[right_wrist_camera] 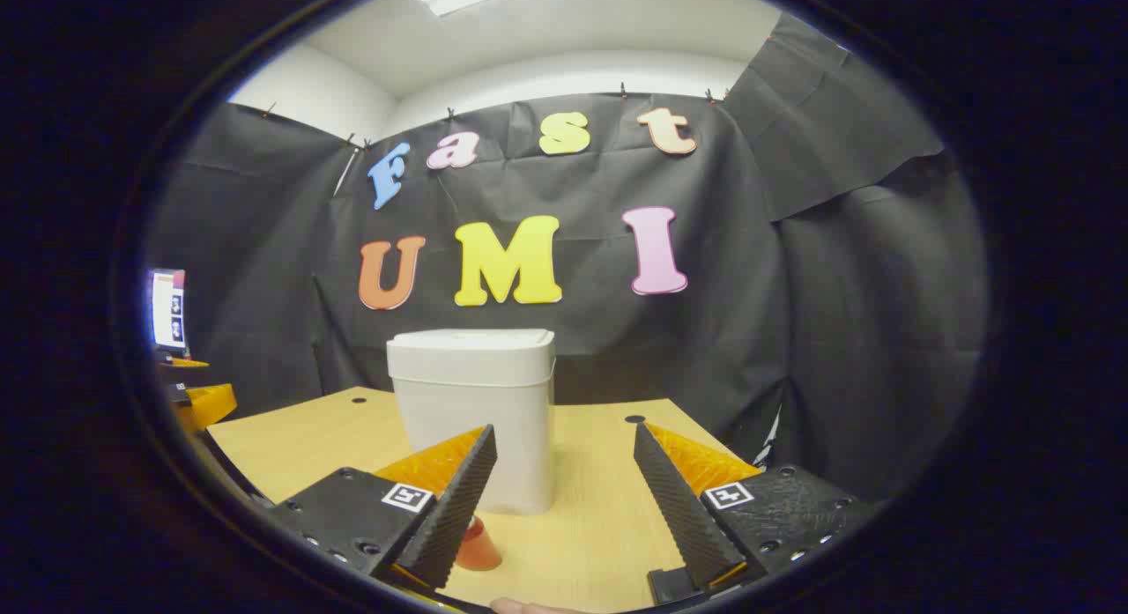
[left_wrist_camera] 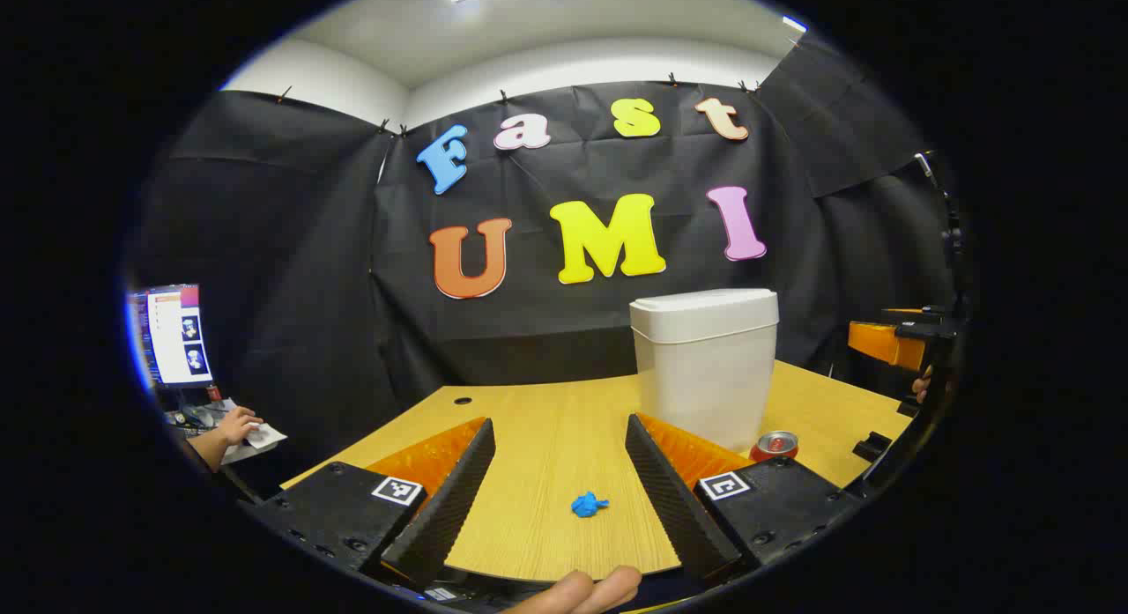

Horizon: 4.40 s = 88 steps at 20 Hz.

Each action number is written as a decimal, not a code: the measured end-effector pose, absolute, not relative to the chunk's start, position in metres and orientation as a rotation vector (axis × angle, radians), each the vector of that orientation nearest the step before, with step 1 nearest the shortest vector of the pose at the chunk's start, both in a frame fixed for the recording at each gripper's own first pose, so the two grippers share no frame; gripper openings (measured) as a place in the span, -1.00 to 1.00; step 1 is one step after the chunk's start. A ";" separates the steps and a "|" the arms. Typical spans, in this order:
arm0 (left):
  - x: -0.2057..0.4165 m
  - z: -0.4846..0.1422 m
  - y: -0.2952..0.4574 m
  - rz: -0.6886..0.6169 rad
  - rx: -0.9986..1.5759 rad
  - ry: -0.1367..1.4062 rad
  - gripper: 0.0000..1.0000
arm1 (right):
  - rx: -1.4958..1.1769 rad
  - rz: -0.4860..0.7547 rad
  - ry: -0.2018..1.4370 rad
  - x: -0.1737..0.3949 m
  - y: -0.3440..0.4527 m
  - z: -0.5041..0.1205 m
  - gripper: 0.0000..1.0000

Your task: Press the lid of the desktop garbage bin to open it, pick up the crumpled paper on the desktop and throw it into the bin, then pick up the pop can on the desktop and drop it into the bin, and finally close the garbage bin lid.

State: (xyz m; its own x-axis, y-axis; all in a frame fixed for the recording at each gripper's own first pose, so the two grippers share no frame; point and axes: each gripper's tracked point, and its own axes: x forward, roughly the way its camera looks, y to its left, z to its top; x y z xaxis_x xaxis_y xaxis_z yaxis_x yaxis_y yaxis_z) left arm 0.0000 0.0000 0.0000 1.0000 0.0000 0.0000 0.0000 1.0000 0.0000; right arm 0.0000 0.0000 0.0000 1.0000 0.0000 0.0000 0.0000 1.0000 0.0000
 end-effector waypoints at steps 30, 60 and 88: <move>0.002 -0.022 0.028 0.047 -0.078 0.043 0.96 | 0.002 0.065 -0.035 0.020 0.019 0.050 0.56; -0.022 -0.055 0.037 0.037 -0.133 0.058 0.96 | -0.102 0.130 0.064 0.158 0.143 0.074 -0.98; -0.015 -0.067 0.030 0.029 -0.151 0.105 0.96 | -0.077 0.158 -0.042 0.083 0.127 0.082 -0.99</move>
